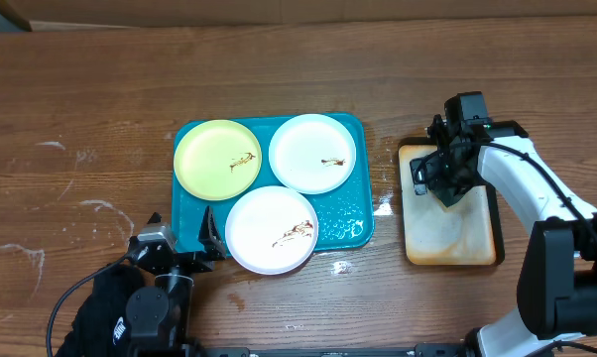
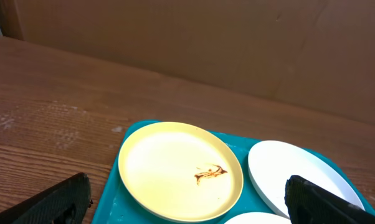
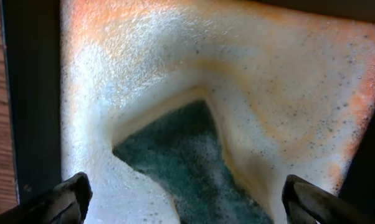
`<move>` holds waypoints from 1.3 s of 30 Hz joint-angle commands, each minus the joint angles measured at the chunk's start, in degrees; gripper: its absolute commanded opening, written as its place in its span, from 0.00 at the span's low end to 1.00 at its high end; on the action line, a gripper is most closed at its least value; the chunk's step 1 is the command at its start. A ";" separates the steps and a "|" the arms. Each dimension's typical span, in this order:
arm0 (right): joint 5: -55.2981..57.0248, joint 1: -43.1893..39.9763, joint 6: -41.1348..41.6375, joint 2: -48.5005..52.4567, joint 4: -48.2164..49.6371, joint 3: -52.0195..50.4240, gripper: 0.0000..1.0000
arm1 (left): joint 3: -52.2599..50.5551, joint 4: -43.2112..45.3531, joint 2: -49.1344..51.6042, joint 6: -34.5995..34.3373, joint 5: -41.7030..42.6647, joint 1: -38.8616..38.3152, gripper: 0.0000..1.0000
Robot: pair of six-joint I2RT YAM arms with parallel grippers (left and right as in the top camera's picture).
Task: Clean dirty plates on tray and stack at the side
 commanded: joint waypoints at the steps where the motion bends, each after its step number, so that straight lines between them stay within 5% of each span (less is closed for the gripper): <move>1: -4.04 -1.31 -2.32 0.94 -0.68 1.46 1.00 | -0.52 0.07 -0.48 0.66 0.70 0.31 1.00; 12: -12.13 -4.28 -3.54 3.23 -2.91 1.46 1.00 | -0.52 0.07 -0.48 0.66 0.70 0.31 1.00; 21: -21.31 -4.26 0.15 3.23 -4.00 1.44 0.82 | -0.52 0.09 -0.48 0.66 0.66 0.31 1.00; 28: -12.76 -4.28 6.16 3.21 -1.73 1.46 1.00 | -0.52 0.09 -0.48 0.66 0.68 0.31 1.00; 39: -11.17 -4.26 6.40 3.23 3.39 1.46 0.90 | -0.52 0.09 -0.48 0.66 0.68 0.31 1.00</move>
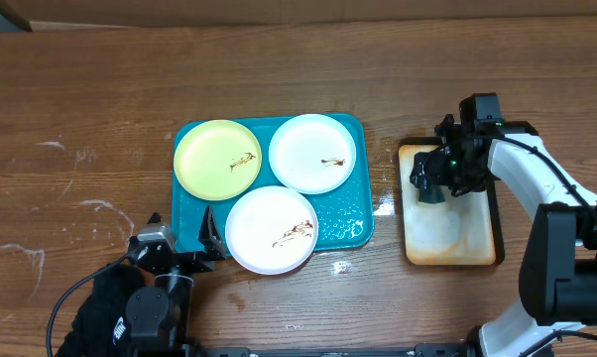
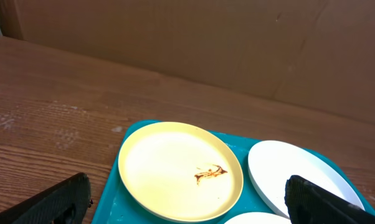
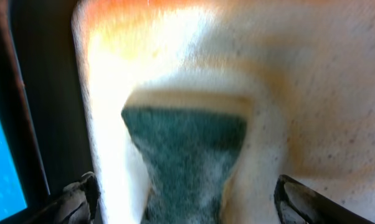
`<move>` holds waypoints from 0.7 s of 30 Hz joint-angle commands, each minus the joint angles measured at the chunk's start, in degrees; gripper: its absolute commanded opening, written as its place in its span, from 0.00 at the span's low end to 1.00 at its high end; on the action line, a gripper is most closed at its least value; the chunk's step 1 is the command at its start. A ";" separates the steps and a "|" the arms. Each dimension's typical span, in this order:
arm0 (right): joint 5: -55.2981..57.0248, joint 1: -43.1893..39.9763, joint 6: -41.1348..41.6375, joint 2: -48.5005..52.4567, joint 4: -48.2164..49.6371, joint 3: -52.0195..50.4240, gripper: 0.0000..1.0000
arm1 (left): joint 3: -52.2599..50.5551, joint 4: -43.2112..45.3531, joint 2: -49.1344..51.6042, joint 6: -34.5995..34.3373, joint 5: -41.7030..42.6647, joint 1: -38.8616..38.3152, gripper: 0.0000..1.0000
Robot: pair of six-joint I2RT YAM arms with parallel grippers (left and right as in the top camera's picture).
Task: Clean dirty plates on tray and stack at the side
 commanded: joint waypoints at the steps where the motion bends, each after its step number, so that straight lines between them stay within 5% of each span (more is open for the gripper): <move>1: 0.85 -0.09 0.44 0.11 0.61 1.46 0.88 | -0.52 0.09 -0.48 0.66 0.68 0.31 1.00; 5: 0.85 0.28 0.22 0.15 0.68 1.46 0.86 | -0.52 0.09 -0.48 0.66 0.68 0.31 1.00; 8: 1.73 0.39 0.24 0.15 0.22 1.44 0.75 | -0.52 0.09 -0.48 0.66 0.68 0.31 1.00; 21: 3.23 3.58 -1.09 1.64 -0.96 0.50 0.76 | -0.52 0.09 -0.48 0.66 0.68 0.31 1.00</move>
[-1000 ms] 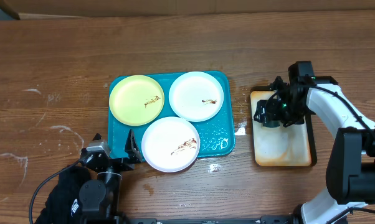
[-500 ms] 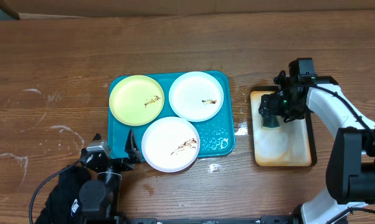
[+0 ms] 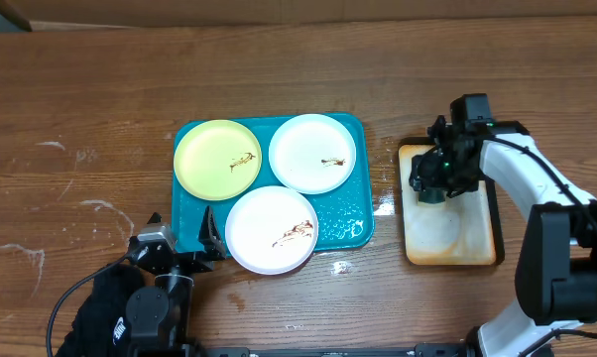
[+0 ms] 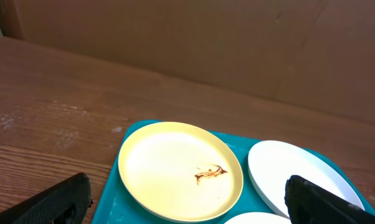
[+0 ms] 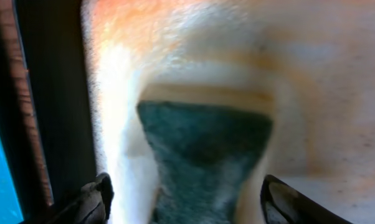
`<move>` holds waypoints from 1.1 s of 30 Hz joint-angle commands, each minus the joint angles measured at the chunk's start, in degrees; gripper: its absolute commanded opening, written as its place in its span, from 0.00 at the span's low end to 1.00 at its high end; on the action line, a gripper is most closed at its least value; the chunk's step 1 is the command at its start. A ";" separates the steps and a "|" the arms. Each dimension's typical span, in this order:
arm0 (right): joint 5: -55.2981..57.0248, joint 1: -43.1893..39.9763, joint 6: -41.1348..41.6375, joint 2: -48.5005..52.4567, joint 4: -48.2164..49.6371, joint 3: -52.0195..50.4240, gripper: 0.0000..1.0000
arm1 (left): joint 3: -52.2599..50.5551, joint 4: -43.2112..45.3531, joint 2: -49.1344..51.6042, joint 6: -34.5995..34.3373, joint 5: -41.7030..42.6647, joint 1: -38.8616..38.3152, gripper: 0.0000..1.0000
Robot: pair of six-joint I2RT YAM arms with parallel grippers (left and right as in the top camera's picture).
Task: Clean dirty plates on tray and stack at the side
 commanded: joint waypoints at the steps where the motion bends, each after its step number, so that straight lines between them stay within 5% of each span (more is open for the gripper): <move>1: 1.14 1.09 -0.33 1.38 0.11 0.48 0.76 | -0.52 0.09 -0.48 0.66 0.68 0.31 1.00; 20: 4.20 1.29 1.22 1.38 0.74 0.48 0.42 | -0.52 0.09 -0.48 0.66 0.66 0.31 1.00; 24: 4.94 1.29 1.79 1.38 1.20 0.48 0.24 | -0.52 0.09 -0.48 0.66 0.66 0.31 1.00; 26: 5.18 1.29 2.67 1.38 1.79 0.46 0.04 | -0.52 0.09 -0.48 0.66 0.66 0.31 1.00; 33: 5.20 1.29 4.24 1.38 2.80 0.37 0.04 | -0.52 0.20 -0.48 0.63 0.66 0.31 1.00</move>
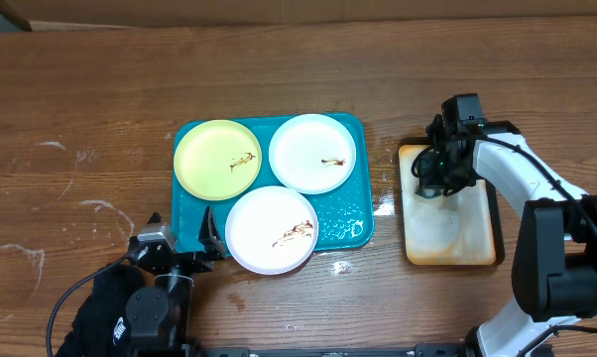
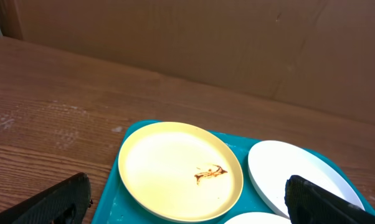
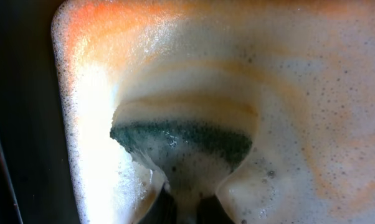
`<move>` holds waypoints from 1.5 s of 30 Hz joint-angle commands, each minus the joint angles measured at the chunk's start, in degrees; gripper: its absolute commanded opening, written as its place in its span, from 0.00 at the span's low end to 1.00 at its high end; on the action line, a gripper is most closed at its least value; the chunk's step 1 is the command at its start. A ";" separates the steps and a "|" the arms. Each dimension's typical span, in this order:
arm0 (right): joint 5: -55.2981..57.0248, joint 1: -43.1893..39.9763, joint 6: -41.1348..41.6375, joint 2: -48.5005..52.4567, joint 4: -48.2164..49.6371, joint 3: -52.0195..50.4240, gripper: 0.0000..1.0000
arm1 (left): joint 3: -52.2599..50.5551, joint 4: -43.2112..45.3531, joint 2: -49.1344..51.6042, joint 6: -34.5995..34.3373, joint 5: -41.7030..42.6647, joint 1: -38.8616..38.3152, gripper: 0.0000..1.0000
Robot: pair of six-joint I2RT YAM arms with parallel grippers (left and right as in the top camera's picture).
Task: Clean dirty plates on tray and stack at the side
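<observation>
Three plates lie on the teal tray [image 1: 350, 226]: a yellow plate [image 1: 217, 159] with a brown smear, a white plate [image 1: 312, 152] with a small smear, and a front white plate [image 1: 272, 229] with a larger smear. The yellow plate [image 2: 178, 170] also shows in the left wrist view. My right gripper [image 1: 429, 186] is down in the foam at the right, shut on the green sponge [image 3: 181, 138], which is pinched narrow between its fingers [image 3: 159, 208]. My left gripper [image 2: 187, 202] stands open at the tray's near left edge, holding nothing.
The sponge sits in a black tray of soapy, orange-tinged foam [image 1: 449, 230] to the right of the teal tray. Water drops lie on the wood [image 1: 383, 206] between the two trays. A cardboard wall [image 2: 237, 43] backs the table.
My right gripper's fingers stood apart on either side of the sponge; now they are shut on it, squeezing its near end. The left arm and the plates have not moved.
My right gripper was open over the sponge, which lay at an angle in the foam. Then it was squared up to the sponge, still open, and closer at the following moment. Now it grips the sponge. The left gripper stayed open by the tray throughout.
</observation>
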 commanded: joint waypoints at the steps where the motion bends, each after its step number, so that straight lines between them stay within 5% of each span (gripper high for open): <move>1: 0.59 0.15 1.16 0.35 0.44 0.37 0.04 | -0.52 0.31 -0.48 0.63 0.68 0.31 1.00; 10: 0.98 0.15 1.33 0.35 0.37 0.37 0.04 | -0.50 -0.22 0.15 -0.39 1.33 0.31 1.00; 17: 1.03 0.15 1.27 0.35 -0.52 0.37 0.04 | 0.24 0.15 12.87 -2.21 -0.37 0.31 1.00; 28: 1.42 0.15 1.31 0.35 -2.21 0.37 0.04 | 28.65 -15.17 38.10 -1.73 3.02 0.24 1.00; 32: 1.42 0.15 1.64 0.35 -2.49 0.37 0.04 | 40.15 -24.22 47.76 -0.79 7.32 0.24 1.00; 35: 1.38 0.15 3.30 0.35 -2.84 0.39 0.04 | 44.98 -27.78 53.29 4.92 18.88 0.26 1.00; 45: 1.51 0.09 4.55 0.35 -3.76 0.39 0.04 | 45.44 -28.46 66.73 2.80 30.25 0.26 1.00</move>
